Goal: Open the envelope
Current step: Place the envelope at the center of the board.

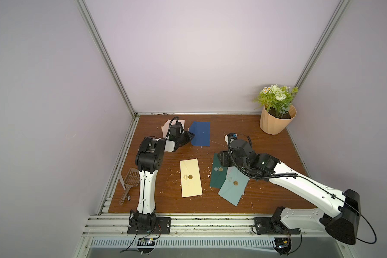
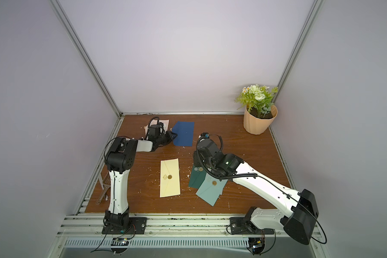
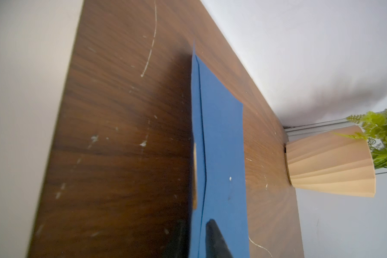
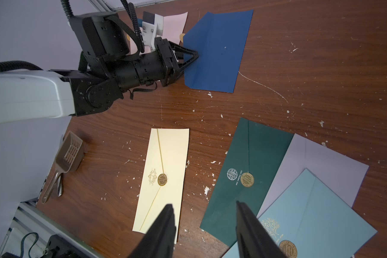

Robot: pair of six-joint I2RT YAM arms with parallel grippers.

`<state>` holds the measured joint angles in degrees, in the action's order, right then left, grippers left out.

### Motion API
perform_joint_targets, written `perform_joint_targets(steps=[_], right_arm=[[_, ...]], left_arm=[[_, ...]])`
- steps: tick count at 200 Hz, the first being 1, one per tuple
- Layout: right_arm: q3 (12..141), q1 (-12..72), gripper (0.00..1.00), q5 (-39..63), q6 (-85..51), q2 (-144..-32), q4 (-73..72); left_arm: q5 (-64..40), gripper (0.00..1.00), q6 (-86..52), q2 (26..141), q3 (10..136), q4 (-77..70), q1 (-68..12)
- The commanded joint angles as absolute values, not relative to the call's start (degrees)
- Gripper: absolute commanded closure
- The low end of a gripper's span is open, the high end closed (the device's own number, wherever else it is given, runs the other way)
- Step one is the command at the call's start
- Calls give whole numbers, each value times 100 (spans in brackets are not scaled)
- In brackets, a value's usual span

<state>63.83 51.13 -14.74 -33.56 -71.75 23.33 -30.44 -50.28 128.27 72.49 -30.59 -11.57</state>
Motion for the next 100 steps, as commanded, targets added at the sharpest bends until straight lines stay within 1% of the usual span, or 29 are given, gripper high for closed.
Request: perform_joint_targets(steps=[1,26,53,100], right_arm=[[6407,5107,50,-1408,-3436,-7204,2180],[6408,5109,51,-1343,-3463,-7232,2154],[6399,5124,51,-1351,-3505,-7247,2158],[6417,5175,50,-1365,-3533,-7335,2114]], left_arm=[[-3058,66,-5265,12692,7027,-3292,-1104],[-3070,60,-5387,12601,6771,-3622,-1114],[-2932,56,-5282,12357,6562,-3624,-1116],[-2736,50,-4863,11479,6238,-3272,-1109]])
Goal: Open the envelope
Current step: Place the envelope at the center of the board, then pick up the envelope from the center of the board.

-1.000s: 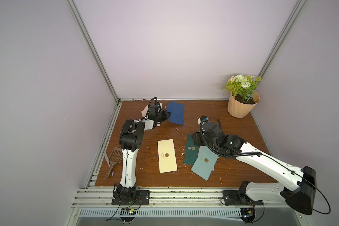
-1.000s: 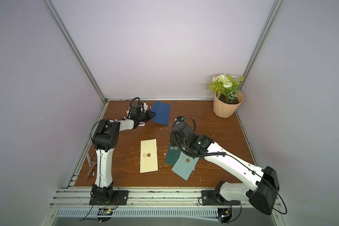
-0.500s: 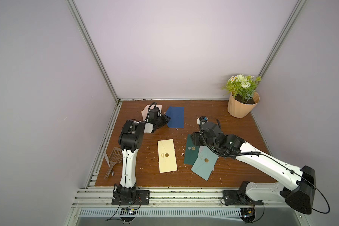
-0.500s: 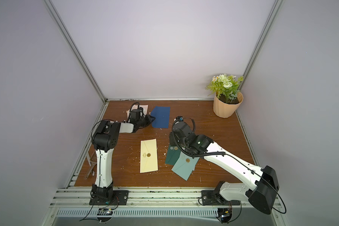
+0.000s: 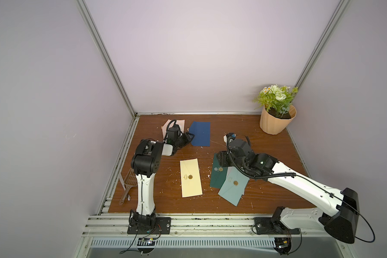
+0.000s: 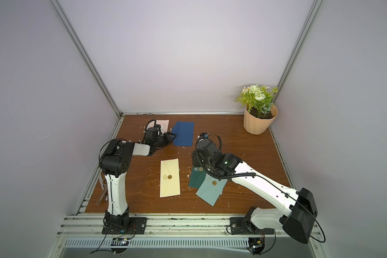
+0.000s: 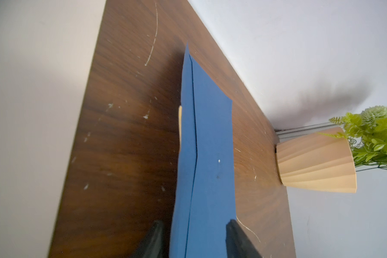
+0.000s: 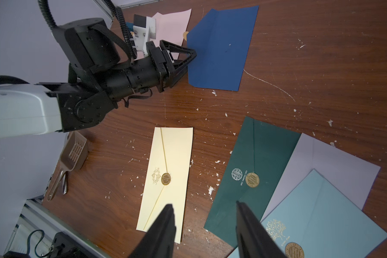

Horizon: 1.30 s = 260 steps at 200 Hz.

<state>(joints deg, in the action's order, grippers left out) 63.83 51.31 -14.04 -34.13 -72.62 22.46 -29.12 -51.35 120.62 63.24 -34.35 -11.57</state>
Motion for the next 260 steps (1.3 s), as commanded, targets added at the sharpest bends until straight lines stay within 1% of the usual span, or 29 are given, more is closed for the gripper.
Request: perform_joint_targets(steps=[1,42,64,81,93,107,113,129,147,181,210,260], right_arm=[[6421,5172,50,-1368,-3533,-7342,2112],[6459,5197,50,-1232,-3507,-7620,1956],[6544,5194,51,-1102,-3409,-7891,1801],[6612,5190,51,-931,-3295,-8162,1560],[6682,5164,51,-766,-3235,-8381,1369],[6773,5097,52,-479,-3215,-8687,1118],[6823,5069,52,-316,-3223,-8827,1019],[6973,4973,52,66,-3232,-9230,735],[7236,4842,52,431,-3218,-9712,527],[7740,4493,53,1202,-3315,-10590,235],[7934,4260,55,1755,-3427,-11134,-55],[8101,4131,57,2327,-3400,-11724,-243]], left_arm=[[-2735,50,-4853,11465,6230,-3253,-1108],[-2682,49,-4538,10454,5759,-2790,-1153],[-2588,50,-4508,9662,5130,-2664,-1202],[-2569,52,-4518,9002,4569,-2452,-1281],[-2480,58,-4478,8516,4140,-2246,-1424],[-2284,72,-4381,8005,3713,-1946,-1661],[-2237,74,-4381,7837,3551,-1864,-1767],[-2166,73,-4500,7422,3095,-1735,-1960],[-2073,69,-4651,6943,2606,-1669,-2126],[-1900,68,-4796,6067,1808,-1416,-2212],[-1897,69,-4919,5817,1328,-1538,-2210],[-2051,69,-4941,6360,888,-2296,-2203]])
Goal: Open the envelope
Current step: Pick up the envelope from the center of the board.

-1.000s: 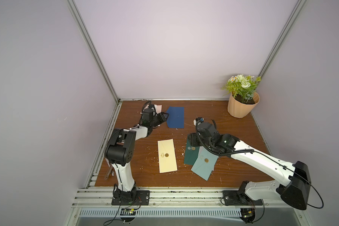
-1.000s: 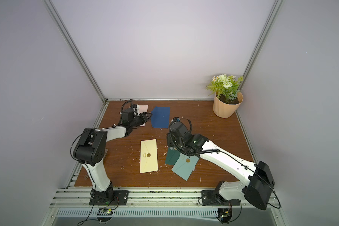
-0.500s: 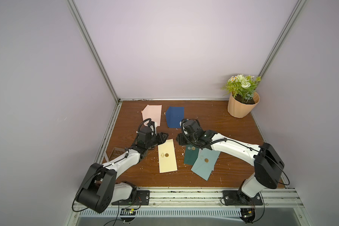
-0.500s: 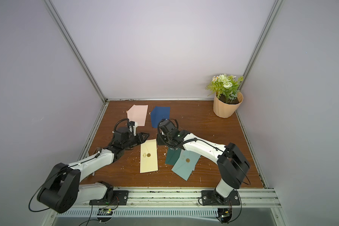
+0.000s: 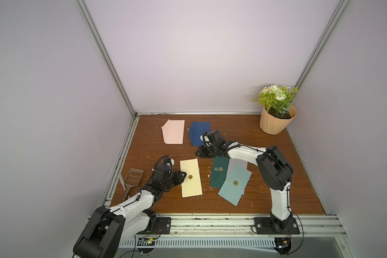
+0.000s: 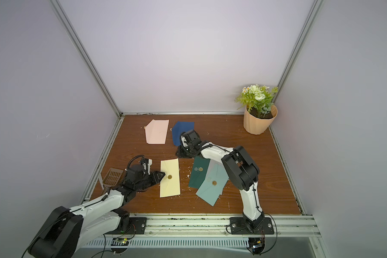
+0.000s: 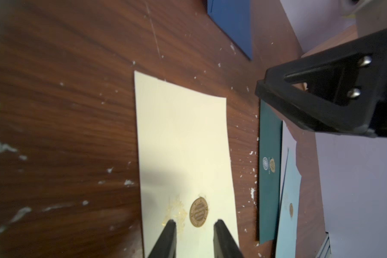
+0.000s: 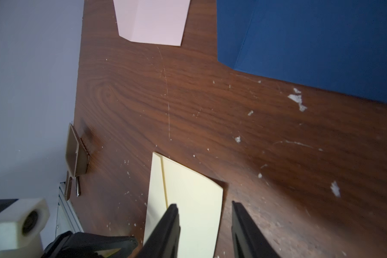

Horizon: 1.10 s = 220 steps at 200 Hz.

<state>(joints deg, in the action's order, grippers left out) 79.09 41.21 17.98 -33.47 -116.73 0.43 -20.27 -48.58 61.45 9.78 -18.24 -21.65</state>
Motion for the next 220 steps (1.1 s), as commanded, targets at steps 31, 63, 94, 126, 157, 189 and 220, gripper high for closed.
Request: perform_joint_targets(steps=[31,63,94,126,157,189,220], right_arm=[[8016,4053,58,2453,-3487,-11924,-417],[7993,3992,60,2697,-3611,-12112,-575],[7748,3949,59,2624,-3660,-12039,-761],[7559,3734,59,2618,-3674,-11793,-884],[7465,3639,59,2653,-3665,-11689,-886],[7362,3611,59,2776,-3725,-11746,-958],[7061,3612,62,2925,-3903,-11692,-1207]], left_arm=[[-2101,69,-4887,6572,870,-2410,-2214],[-2032,69,-4870,6625,853,-2358,-2207],[-2016,69,-4862,6687,874,-2305,-2206],[-2032,69,-4860,6786,898,-2299,-2206],[-2043,69,-4879,6894,906,-2346,-2206],[-2059,69,-4878,6943,921,-2359,-2206],[-2055,69,-4879,6966,940,-2347,-2206]])
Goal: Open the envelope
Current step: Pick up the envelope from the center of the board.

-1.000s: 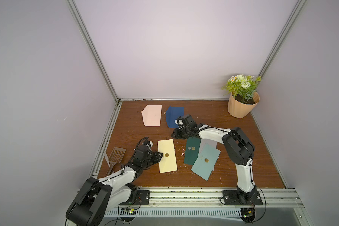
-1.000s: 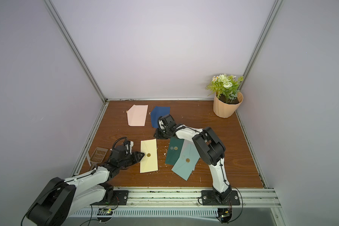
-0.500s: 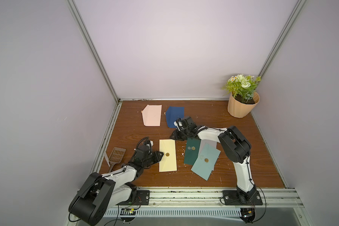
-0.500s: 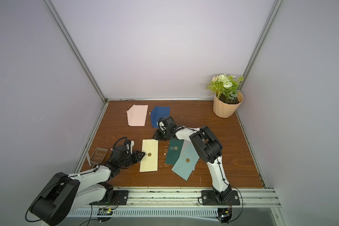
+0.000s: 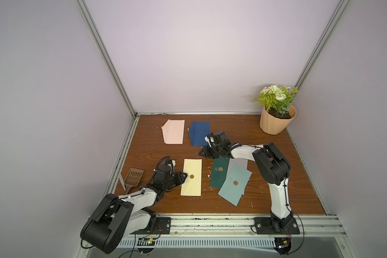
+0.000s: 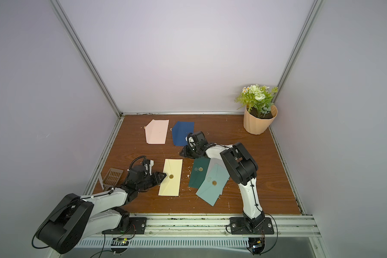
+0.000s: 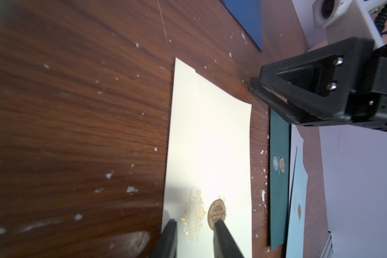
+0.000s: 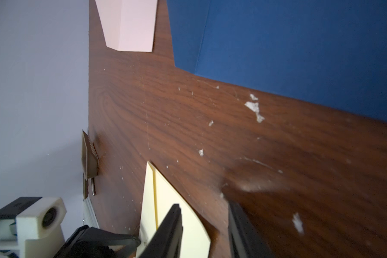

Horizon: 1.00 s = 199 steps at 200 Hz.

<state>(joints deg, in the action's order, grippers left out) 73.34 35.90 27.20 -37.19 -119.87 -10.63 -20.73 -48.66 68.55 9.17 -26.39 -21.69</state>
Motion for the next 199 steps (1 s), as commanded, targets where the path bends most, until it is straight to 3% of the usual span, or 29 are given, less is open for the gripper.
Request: perform_joint_targets(steps=[1,199], right_arm=[[7050,3608,62,2926,-3903,-11682,-1214],[5993,3752,67,4258,-5319,-11833,-3672]], left_arm=[[-2056,69,-4878,6968,940,-2347,-2206],[-2263,68,-4835,7419,1033,-2565,-2204]])
